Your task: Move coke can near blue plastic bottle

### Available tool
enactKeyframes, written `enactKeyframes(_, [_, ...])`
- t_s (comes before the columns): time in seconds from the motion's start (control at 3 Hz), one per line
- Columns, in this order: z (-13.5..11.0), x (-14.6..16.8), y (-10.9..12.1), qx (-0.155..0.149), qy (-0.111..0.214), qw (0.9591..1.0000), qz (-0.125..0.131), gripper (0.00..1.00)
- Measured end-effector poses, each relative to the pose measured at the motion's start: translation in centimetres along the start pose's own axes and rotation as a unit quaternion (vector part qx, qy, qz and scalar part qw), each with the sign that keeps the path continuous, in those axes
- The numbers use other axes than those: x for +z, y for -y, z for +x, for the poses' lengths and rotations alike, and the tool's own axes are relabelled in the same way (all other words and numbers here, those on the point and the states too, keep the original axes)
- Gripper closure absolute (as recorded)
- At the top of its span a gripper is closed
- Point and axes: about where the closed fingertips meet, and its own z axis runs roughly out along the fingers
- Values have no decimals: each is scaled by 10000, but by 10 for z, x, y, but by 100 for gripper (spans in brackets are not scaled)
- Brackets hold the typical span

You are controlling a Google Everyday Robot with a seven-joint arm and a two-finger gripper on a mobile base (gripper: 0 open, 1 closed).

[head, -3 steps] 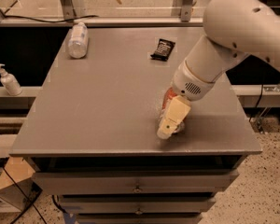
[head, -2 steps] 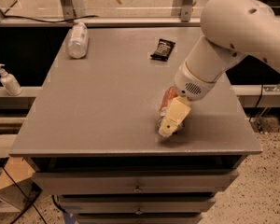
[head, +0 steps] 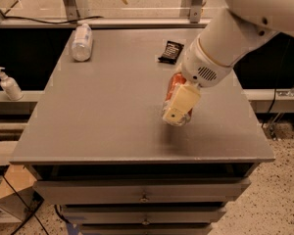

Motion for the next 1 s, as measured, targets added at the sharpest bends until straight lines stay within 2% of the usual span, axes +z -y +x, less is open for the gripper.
enactKeyframes(0.33, [-35, -31, 5, -484, 430, 9977, 194, 87])
enactKeyframes(0.67, [-37, -34, 6, -529, 451, 9973, 220, 100])
enactKeyframes(1.0, [-39, -25, 7, -433, 748, 9962, 141, 100])
